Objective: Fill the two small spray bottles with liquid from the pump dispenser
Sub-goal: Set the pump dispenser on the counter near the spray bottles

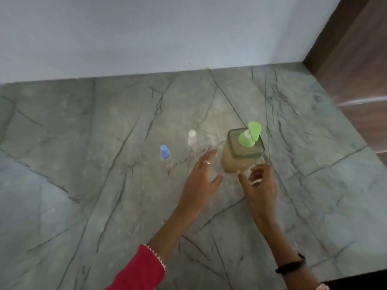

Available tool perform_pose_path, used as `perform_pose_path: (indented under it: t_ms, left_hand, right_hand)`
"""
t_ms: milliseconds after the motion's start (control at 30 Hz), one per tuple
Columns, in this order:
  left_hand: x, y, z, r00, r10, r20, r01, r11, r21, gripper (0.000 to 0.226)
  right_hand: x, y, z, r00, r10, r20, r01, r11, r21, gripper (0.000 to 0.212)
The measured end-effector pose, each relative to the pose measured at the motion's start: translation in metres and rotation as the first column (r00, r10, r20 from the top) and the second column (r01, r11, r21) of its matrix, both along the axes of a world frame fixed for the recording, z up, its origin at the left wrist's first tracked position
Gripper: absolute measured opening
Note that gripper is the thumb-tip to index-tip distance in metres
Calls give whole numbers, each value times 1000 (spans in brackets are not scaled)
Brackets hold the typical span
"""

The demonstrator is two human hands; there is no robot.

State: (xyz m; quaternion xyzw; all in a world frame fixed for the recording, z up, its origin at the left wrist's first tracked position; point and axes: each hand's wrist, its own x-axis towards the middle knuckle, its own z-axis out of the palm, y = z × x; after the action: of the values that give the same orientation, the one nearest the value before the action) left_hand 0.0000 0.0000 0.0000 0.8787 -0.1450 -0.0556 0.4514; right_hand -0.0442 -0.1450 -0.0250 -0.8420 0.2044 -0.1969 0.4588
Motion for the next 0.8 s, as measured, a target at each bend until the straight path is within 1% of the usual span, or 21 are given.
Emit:
perform_pose_path:
  t_ms: [33,67,100,167,300,433,500,600,800]
  left_hand:
    - [4,-5,-2,1000,-21,22,22,1000,-20,65]
    - [7,-10,-2,998,-42,43,44,998,-34,68]
    - [12,-15,-3,997,-57,61,60,997,-53,72]
    - [17,-24,-1,991,-82,104,92,991,-98,79]
    - [23,-36,0,980,-116,159,141,978,-153,85]
    - [38,-39,-7,972,-145,187,163,982,-90,89]
    - [42,-39,-9,964,-125,236,145,987,-70,87]
    - [47,-39,-8,957,-98,272,119,991,-61,87]
    - [49,-37,-12,954,-36,299,90,982,-168,88]
  right_hand:
    - [2,-8,-1,1000,-3,20,2,999,48,35]
    - [5,-15,-3,998,-1,56,-3,998,62,42]
    - [9,-24,-4,995,29,92,-36,996,81,50]
    - [18,-41,-3,988,103,114,-117,986,123,64]
    - [36,-64,0,945,316,80,-325,933,155,84]
    - [54,-75,1,865,501,26,-498,852,163,94]
    - [59,-78,-1,836,545,57,-547,823,149,91]
    - [64,-81,-1,827,547,129,-561,816,142,81]
    - [65,-85,-3,798,570,194,-589,806,58,65]
